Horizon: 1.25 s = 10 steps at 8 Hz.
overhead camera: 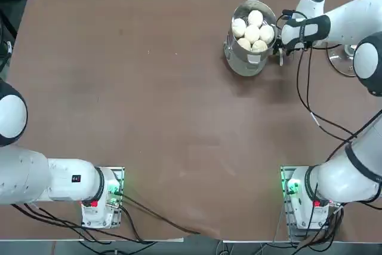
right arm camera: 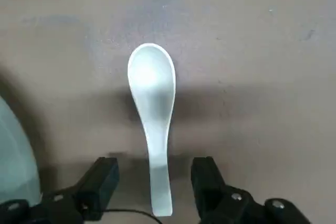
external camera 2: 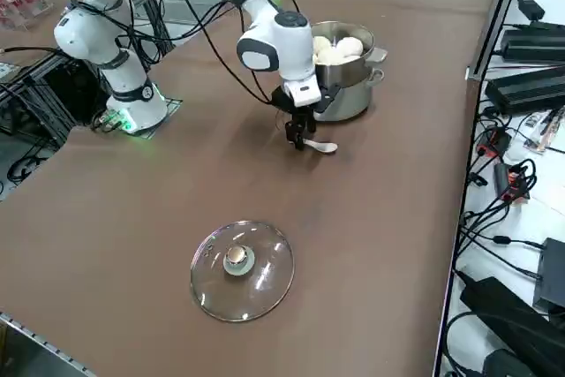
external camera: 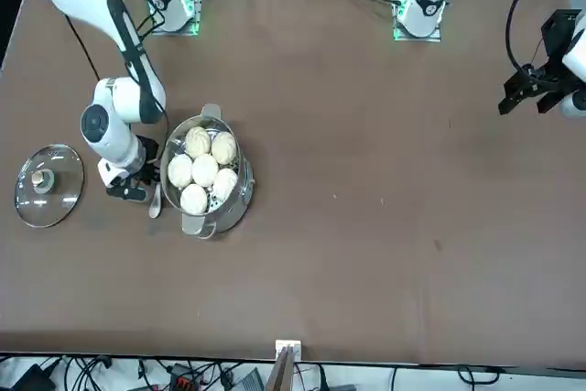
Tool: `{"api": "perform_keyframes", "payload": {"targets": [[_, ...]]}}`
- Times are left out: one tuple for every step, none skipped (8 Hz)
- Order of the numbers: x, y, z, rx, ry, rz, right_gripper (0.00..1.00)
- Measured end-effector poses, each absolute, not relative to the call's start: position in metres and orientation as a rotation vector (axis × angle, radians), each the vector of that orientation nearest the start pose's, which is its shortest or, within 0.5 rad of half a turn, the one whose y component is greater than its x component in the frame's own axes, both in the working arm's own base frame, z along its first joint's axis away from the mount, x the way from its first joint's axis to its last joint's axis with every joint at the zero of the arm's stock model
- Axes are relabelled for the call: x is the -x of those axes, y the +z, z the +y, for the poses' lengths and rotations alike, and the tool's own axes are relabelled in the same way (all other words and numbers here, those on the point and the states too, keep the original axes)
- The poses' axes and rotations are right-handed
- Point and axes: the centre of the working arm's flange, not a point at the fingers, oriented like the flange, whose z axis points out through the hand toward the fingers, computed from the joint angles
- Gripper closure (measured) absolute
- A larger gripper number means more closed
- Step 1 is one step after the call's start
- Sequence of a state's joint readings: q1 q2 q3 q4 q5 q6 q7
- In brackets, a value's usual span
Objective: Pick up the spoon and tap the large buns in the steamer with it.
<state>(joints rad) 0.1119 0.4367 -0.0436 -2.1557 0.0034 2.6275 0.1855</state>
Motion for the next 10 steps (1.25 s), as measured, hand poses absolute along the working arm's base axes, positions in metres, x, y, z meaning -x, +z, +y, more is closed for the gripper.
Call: {"api": "perform_keyframes", "payload": {"targets": [[-0.5692, 0.1941, 0.0376, 3.149, -0.053, 0.186, 0.17], [-0.5687, 0.1919, 0.0367, 3.149, -0.047, 0.188, 0.18], [-0.5684, 0.19, 0.036, 3.15, -0.042, 0.191, 0.19], [-0.5681, 0.1888, 0.0354, 3.15, -0.039, 0.193, 0.21], [-0.568, 0.1881, 0.035, 3.15, -0.037, 0.198, 0.22], [-0.5683, 0.1883, 0.0346, 3.15, -0.038, 0.205, 0.23], [-0.5692, 0.1885, 0.0346, 3.15, -0.041, 0.208, 0.25], [-0.5692, 0.1867, 0.0346, 3.15, -0.037, 0.209, 0.27], [-0.5694, 0.1846, 0.0346, 3.151, -0.032, 0.21, 0.28], [-0.5703, 0.1846, 0.0346, 3.15, -0.035, 0.21, 0.3]]}}
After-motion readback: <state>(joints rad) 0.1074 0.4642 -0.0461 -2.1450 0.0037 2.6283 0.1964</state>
